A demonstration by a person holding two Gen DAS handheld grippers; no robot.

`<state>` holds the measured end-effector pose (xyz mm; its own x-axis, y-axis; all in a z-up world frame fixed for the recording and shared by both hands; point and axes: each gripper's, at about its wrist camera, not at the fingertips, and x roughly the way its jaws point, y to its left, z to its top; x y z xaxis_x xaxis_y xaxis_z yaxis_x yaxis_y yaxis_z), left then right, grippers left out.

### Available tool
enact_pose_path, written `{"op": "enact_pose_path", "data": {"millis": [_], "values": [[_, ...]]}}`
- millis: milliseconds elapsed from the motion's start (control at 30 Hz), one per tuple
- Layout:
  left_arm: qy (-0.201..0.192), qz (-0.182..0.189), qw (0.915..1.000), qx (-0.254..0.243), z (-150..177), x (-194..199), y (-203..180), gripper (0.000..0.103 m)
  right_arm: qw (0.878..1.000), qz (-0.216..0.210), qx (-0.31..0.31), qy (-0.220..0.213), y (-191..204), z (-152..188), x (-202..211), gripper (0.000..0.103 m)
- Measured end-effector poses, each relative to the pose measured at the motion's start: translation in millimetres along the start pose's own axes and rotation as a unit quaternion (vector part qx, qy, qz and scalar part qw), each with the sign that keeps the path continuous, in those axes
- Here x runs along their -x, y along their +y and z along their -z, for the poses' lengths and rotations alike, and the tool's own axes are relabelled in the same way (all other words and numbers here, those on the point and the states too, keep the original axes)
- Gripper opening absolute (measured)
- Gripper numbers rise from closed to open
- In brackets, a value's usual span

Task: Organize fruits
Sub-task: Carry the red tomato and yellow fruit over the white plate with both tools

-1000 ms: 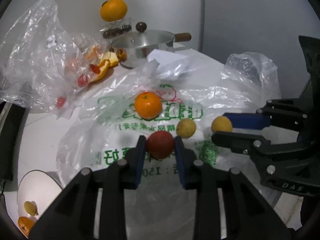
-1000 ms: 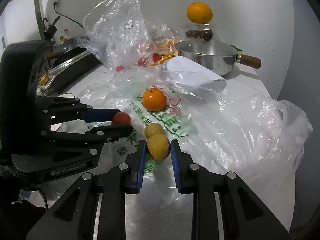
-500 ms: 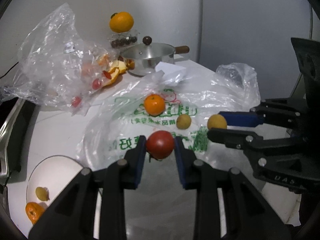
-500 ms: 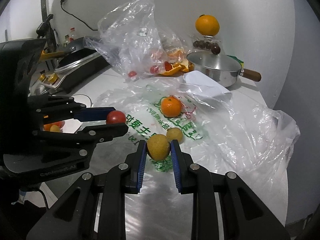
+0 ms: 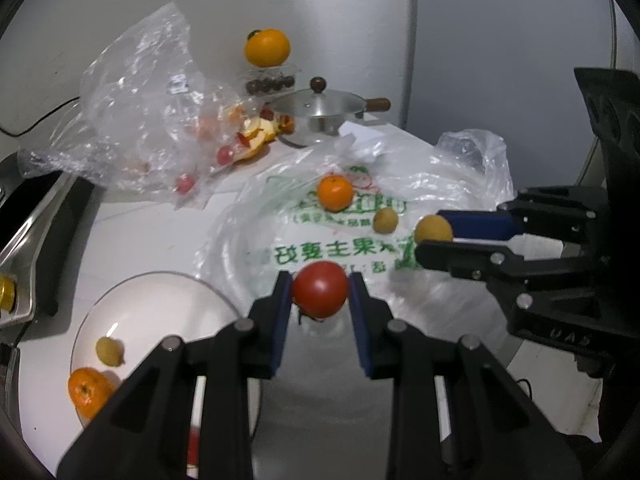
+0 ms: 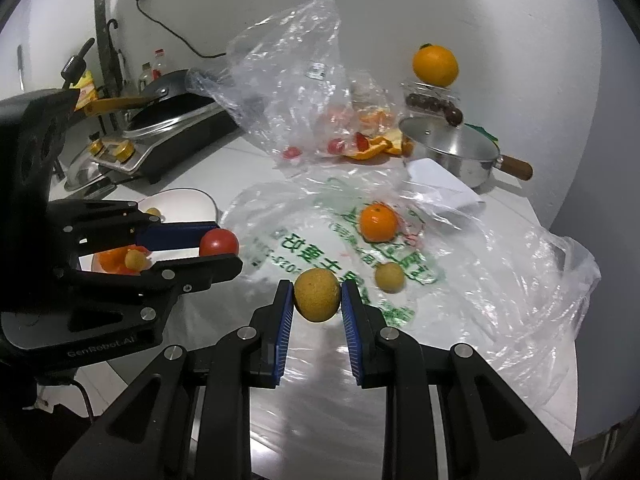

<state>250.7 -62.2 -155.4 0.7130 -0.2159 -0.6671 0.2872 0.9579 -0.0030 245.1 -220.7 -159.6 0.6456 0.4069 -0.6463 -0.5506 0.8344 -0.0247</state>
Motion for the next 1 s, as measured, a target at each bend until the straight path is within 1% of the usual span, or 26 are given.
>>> {"op": "enact_pose_path", "data": {"millis": [400, 733, 1000], "values": [[-0.006, -0.011, 0.9998, 0.016, 22.4, 19.2, 28.7, 0.029, 1.000, -0.004, 0.022, 0.007, 33.0, -6.8, -6.8, 0.026], [0.004, -0.023, 0.9994, 0.025, 44.5, 26.0, 49.7, 0.029, 0.999, -0.013, 0.036, 0.013, 63.6, -5.5, -14.0, 0.026], [0.011, -0.017, 0.9988, 0.043, 56.1, 25.0, 64.7, 0.029, 0.999, -0.017, 0.045, 0.018, 79.2, -6.5, -18.9, 0.026]]}}
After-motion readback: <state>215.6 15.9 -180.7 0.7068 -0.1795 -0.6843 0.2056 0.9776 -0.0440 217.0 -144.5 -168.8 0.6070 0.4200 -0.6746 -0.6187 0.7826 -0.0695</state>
